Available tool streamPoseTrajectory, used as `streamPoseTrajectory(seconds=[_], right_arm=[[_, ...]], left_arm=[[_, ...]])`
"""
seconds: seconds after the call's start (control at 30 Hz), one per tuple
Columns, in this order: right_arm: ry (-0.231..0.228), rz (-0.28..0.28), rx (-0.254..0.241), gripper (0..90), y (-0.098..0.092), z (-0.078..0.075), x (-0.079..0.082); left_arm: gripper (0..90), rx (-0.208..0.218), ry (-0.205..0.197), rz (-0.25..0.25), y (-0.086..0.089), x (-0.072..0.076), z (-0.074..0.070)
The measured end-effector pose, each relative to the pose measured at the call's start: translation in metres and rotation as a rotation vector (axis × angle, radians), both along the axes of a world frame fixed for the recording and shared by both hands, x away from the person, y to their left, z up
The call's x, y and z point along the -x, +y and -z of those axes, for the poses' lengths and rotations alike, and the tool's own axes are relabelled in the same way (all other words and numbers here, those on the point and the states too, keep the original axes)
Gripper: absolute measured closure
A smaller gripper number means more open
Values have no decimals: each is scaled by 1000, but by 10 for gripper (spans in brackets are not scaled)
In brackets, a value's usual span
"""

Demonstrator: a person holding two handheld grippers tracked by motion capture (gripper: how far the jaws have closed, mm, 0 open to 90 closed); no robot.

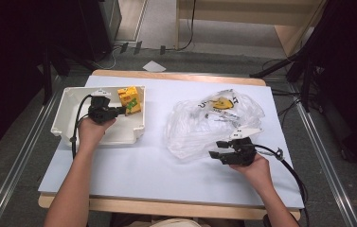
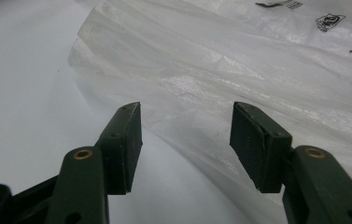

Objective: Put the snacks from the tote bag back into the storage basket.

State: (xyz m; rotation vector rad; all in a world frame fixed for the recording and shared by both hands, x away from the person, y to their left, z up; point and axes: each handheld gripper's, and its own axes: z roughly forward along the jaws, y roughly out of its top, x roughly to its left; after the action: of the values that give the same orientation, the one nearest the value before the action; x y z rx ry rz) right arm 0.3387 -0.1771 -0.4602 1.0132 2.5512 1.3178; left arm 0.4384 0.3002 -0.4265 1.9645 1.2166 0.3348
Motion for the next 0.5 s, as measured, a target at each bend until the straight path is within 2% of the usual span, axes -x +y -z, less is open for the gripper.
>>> streamPoseTrajectory(seconds=[0.5], right_arm=[[-1, -1, 4, 453, 0, 1, 0]], left_arm=[[900, 12, -11, -33, 5, -6, 1]])
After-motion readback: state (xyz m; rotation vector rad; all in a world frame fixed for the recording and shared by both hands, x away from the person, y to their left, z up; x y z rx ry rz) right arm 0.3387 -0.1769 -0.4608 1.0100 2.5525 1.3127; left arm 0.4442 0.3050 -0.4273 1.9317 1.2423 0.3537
